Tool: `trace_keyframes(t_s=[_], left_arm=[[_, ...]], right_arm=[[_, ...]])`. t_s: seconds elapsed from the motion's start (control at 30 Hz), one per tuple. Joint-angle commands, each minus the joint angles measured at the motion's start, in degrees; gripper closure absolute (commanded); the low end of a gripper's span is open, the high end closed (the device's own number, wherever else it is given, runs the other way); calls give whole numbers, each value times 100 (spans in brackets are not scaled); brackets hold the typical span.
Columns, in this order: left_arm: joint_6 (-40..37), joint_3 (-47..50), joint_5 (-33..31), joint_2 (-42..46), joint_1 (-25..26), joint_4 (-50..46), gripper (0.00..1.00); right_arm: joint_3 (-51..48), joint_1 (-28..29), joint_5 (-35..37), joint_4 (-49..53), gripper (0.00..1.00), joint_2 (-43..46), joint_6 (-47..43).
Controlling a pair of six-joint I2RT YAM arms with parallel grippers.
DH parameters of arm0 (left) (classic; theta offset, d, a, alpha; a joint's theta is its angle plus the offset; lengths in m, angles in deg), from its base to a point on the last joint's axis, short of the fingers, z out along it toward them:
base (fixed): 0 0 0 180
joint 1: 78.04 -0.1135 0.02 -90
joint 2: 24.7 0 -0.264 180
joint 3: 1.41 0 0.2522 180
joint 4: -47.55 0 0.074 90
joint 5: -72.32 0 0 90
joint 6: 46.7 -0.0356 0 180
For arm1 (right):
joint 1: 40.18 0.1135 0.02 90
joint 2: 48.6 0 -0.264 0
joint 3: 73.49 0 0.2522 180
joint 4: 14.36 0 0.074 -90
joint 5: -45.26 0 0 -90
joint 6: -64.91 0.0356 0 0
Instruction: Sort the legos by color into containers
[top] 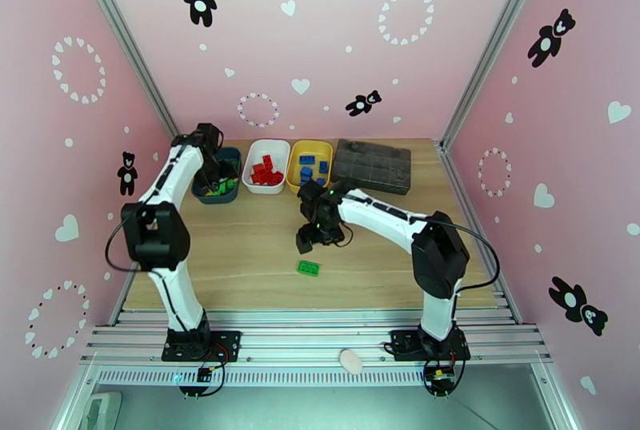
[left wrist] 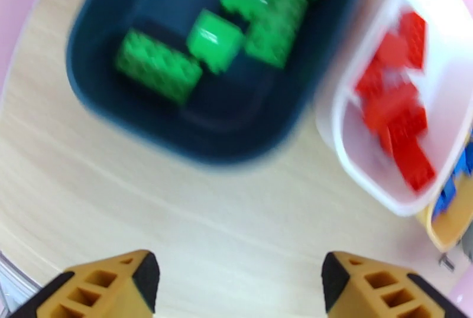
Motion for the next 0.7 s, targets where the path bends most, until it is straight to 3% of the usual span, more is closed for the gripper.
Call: trace_keyframes(t_s=[0.0,0.2,0.67], left_arm=[[759,1151,501,751,139,706,19],[1725,3136,1014,1782,460,1656,17],[2068,4329,1248,2452,556,1842,14]], right_arm=[[-111,278,464,331,19,171,-343],[-285,699,834,389,19,-63,-370],[-409,718,1023,70,23,-655,-26]])
